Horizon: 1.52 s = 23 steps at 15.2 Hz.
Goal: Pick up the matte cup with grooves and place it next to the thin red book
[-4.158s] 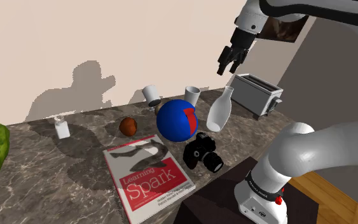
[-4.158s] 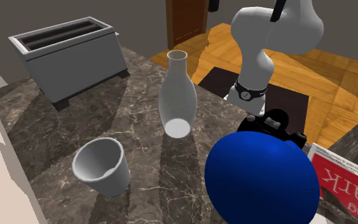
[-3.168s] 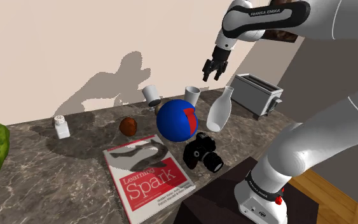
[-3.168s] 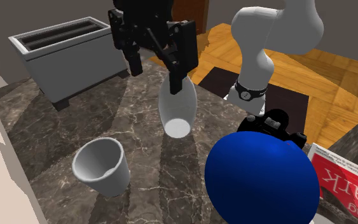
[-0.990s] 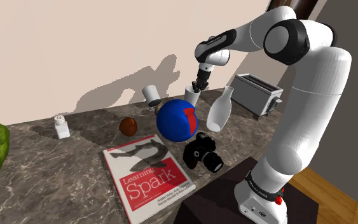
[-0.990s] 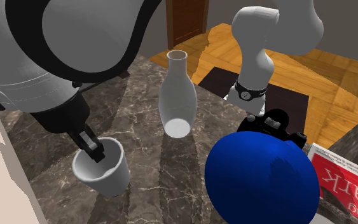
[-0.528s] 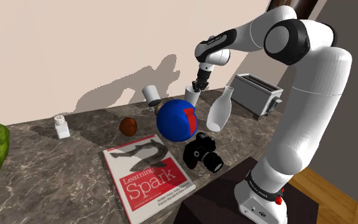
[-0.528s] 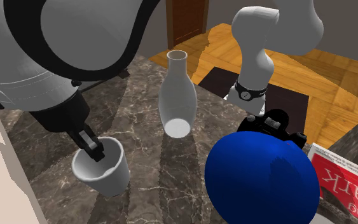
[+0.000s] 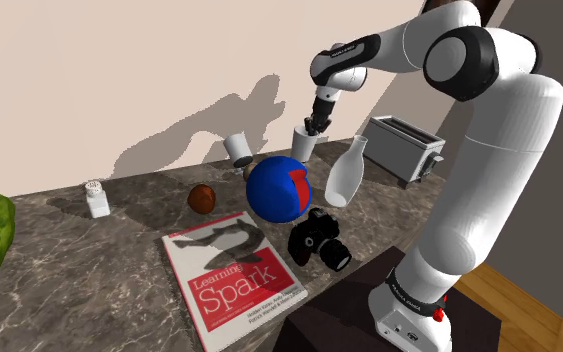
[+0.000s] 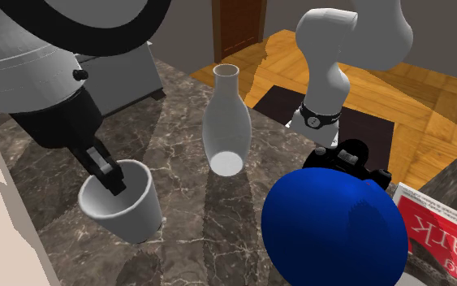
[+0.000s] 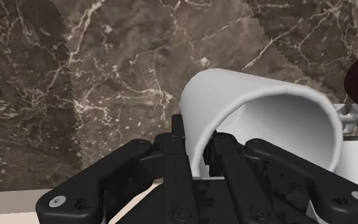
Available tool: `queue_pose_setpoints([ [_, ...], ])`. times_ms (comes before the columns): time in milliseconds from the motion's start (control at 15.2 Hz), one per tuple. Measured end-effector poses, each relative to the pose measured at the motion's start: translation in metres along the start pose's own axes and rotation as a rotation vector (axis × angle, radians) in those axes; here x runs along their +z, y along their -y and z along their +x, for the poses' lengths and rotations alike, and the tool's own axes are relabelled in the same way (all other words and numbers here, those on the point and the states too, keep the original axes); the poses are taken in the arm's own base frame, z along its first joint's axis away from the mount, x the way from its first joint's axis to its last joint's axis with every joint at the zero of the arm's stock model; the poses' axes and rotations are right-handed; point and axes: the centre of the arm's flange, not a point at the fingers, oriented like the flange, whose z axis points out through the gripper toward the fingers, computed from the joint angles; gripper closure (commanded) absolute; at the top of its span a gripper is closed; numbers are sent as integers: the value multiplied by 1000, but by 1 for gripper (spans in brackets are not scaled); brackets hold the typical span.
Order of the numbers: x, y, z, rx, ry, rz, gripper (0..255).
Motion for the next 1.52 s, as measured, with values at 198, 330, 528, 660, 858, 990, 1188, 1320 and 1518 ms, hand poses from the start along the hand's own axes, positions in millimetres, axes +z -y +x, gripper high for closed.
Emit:
queue_pose_setpoints([
  [198, -14, 0, -1, 0, 0, 0, 255],
  [330, -25, 2, 0, 0, 0, 0, 255],
  [528, -42, 4, -1, 0, 0, 0, 255],
  [660, -53, 5, 0, 0, 0, 0, 255],
  [858, -68, 5, -1, 0, 0, 0, 255],
  [990, -77, 7, -2, 0, 0, 0, 255],
  [1188, -94, 8, -3, 0, 0, 0, 255],
  [1320, -104, 10, -2, 0, 0, 0, 255],
  [1518, -120, 11, -3, 0, 0, 0, 255],
])
